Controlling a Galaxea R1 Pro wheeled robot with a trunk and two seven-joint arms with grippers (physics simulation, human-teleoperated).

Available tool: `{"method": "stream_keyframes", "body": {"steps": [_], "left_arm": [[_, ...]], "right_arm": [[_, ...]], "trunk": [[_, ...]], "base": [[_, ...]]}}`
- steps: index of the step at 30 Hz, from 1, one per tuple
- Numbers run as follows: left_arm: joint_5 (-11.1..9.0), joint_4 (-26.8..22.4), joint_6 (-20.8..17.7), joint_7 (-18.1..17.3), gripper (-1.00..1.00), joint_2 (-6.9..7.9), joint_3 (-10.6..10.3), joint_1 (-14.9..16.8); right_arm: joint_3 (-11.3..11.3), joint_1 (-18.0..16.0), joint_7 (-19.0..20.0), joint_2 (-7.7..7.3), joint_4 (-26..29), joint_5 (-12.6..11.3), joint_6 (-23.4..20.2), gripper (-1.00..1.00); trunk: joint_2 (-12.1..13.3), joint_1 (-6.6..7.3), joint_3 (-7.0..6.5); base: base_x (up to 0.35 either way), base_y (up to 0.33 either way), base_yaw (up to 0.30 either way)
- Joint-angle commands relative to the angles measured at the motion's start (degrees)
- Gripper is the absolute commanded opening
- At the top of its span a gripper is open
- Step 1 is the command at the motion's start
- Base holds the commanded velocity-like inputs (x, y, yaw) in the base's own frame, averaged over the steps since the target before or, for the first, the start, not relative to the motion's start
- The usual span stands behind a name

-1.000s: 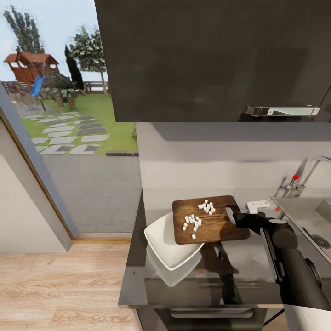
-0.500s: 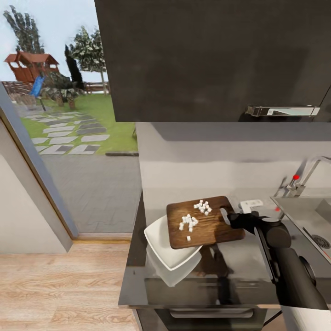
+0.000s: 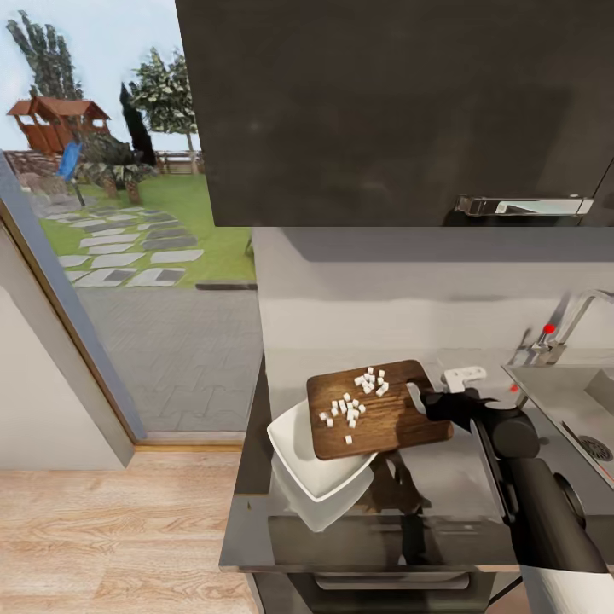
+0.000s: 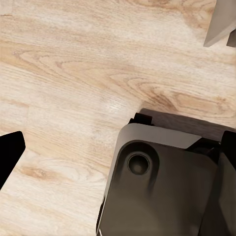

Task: In the kitchen, take the Vidalia onion out of the sink, dice it on the chopping board with the paring knife, put the diced onion into the bowl on the countertop, then place both the paring knife and the chopping board into the sink.

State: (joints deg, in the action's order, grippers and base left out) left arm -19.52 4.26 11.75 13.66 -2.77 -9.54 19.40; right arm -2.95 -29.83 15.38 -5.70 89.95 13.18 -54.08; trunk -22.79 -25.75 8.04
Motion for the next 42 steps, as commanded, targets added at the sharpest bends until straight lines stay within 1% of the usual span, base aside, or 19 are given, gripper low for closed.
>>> {"method": "stream_keyframes", "body": {"steps": [1, 42], "left_arm": [[-0.4, 0.2, 0.4, 0.0, 1.00, -0.05, -0.5, 0.1], [-0.4, 0.2, 0.3, 0.0, 1.00, 0.13, -0.4, 0.1]], "right_arm": [[0.0, -0.1, 0.6, -0.01, 0.2, 0.5, -0.2, -1.00], [0.1, -0.1, 0.5, -0.10, 0.6, 0.7, -0.2, -1.00]], "trunk": [[-0.1, -0.04, 0.12], [-0.1, -0.04, 0.12]], "base": [[0.000, 0.000, 0.000], [0.000, 0.000, 0.000]]}}
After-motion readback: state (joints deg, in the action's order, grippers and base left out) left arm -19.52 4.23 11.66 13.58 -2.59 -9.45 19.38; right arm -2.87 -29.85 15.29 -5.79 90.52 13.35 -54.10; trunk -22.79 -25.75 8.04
